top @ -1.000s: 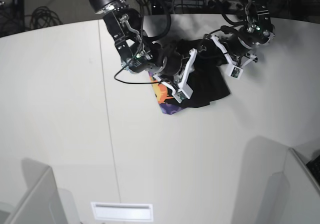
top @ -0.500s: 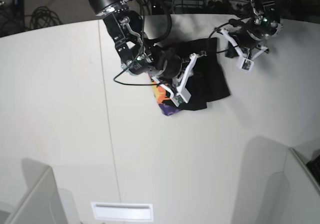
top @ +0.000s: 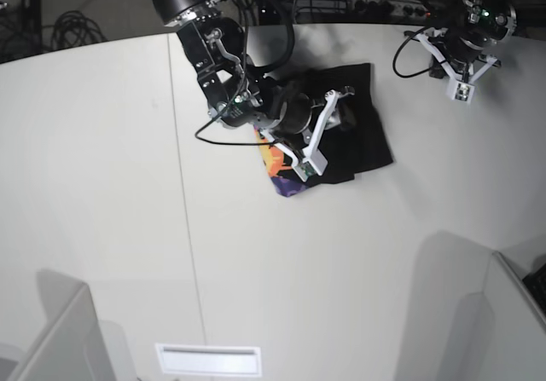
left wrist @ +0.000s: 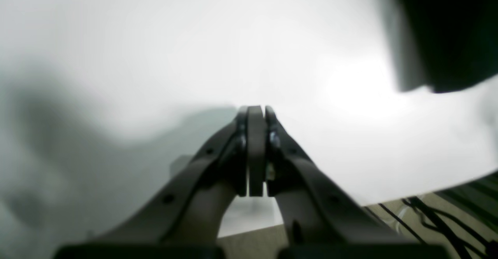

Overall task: Fold the T-shirt properly
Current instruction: 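Release the left gripper and move it to the folded bundle's edge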

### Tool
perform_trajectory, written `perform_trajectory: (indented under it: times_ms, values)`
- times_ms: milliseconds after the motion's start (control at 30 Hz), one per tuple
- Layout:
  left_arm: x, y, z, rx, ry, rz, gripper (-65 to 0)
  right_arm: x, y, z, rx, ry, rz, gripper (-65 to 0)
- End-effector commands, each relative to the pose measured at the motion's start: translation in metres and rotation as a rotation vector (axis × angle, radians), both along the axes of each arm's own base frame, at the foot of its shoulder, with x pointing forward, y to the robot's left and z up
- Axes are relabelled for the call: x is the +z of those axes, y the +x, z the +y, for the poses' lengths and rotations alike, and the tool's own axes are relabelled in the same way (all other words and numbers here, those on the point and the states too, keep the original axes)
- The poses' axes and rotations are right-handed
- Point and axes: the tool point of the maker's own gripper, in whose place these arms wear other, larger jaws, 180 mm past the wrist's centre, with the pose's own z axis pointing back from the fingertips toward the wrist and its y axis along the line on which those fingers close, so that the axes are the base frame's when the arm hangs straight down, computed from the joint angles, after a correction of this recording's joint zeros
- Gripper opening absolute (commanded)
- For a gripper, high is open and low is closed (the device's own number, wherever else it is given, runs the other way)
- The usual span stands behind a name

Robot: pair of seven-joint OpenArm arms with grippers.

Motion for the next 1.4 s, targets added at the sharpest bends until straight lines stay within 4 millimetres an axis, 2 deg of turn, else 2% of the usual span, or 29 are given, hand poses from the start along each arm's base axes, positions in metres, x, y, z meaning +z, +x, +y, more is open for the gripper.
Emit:
perform_trajectory:
  times_ms: [0, 33, 233, 600, 733, 867, 933, 967, 1000, 1067, 1267, 1300, 1367]
  values:
    - [0.009, 0.003, 0.007, 0.001, 0.015, -0.03, -65.0, 0.015, 0.008, 0.007, -0.004, 0.044, -0.036, -31.5]
    - [0.01, 0.001, 0.012, 0.015, 0.023, -0.032, -65.0, 0.015, 0.008, 0.007, -0.004, 0.044, -0.036, -29.7]
    - [0.018, -0.005, 0.038, 0.085, 0.065, -0.042, -65.0, 0.023, 0.014, 0.01, 0.003, 0.049, -0.06, -29.6]
    - [0.029, -0.019, 0.068, 0.171, 0.116, -0.049, -65.0, 0.05, -0.003, 0.062, 0.175, 0.018, -0.153, -29.6]
    - [0.032, -0.024, 0.078, 0.199, 0.132, -0.051, -65.0, 0.065, -0.012, 0.077, 0.242, 0.034, -0.207, -29.6]
    - [0.033, -0.024, 0.079, 0.204, 0.135, -0.051, -65.0, 0.096, -0.018, 0.084, 0.267, 0.09, -0.283, -29.7]
    - [0.031, -0.025, 0.076, 0.201, 0.128, -0.049, -65.0, 0.098, -0.011, 0.073, 0.241, 0.085, -0.299, -32.9]
    - [0.031, -0.024, 0.076, 0.2, 0.127, -0.049, -65.0, 0.098, -0.004, 0.065, 0.212, 0.082, -0.298, -38.0]
    - [0.031, -0.024, 0.075, 0.2, 0.127, -0.05, -65.0, 0.095, 0.001, 0.057, 0.182, 0.082, -0.286, -44.7]
    - [0.035, -0.019, 0.07, 0.199, 0.101, -0.069, -65.0, 0.09, 0.017, 0.034, 0.091, 0.077, -0.263, -65.0]
    - [0.052, 0.002, 0.029, 0.186, -0.193, -0.181, -65.0, 0.067, 0.04, -0.04, -0.117, 0.025, -0.214, -65.0]
    - [0.055, 0.005, 0.023, 0.182, -0.231, -0.195, -57.8, 0.064, 0.042, -0.055, -0.146, 0.008, -0.214, -65.0]
    - [0.062, 0.014, 0.013, 0.172, -0.301, -0.237, -39.0, 0.059, 0.043, -0.077, -0.189, -0.018, -0.213, -65.0]
